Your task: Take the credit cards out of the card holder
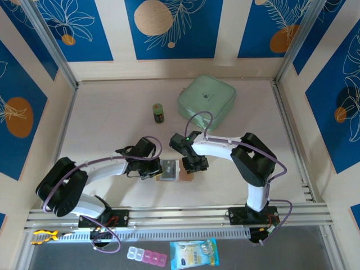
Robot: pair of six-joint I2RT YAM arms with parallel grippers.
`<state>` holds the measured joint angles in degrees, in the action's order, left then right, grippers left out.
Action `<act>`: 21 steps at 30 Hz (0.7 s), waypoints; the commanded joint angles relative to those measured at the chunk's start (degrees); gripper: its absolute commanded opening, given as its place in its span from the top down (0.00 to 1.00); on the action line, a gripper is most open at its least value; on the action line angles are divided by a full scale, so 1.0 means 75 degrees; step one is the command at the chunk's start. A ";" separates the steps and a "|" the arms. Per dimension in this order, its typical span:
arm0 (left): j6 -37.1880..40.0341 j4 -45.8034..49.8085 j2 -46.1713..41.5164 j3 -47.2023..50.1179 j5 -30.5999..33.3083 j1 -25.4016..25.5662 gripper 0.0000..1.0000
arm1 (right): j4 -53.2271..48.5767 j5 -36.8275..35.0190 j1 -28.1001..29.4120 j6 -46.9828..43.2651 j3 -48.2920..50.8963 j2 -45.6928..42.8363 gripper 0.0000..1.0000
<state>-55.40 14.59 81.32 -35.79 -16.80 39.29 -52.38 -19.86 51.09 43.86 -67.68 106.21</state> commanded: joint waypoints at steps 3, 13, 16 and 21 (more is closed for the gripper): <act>-0.0099 0.0512 -0.0474 0.0122 0.0335 0.0059 1.00 | -0.0475 -0.0218 0.0119 0.0258 -0.0143 0.0192 0.55; 0.0152 0.1089 -0.0830 -0.0471 0.0522 0.0067 1.00 | -0.1181 -0.0050 0.0167 0.0182 -0.1081 -0.0562 0.50; 0.0278 0.1057 -0.0674 -0.0569 0.0459 0.0059 1.00 | -0.1497 -0.0190 0.0236 0.0144 -0.1513 -0.0570 0.50; 0.0373 0.0813 -0.0463 -0.0664 0.0277 0.0066 1.00 | -0.2081 -0.0457 0.0530 0.0141 -0.2471 -0.0359 0.50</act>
<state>-54.37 20.43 76.69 -38.98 -14.11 39.29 -63.00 -21.74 53.74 44.56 -82.61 103.53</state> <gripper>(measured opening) 0.044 0.504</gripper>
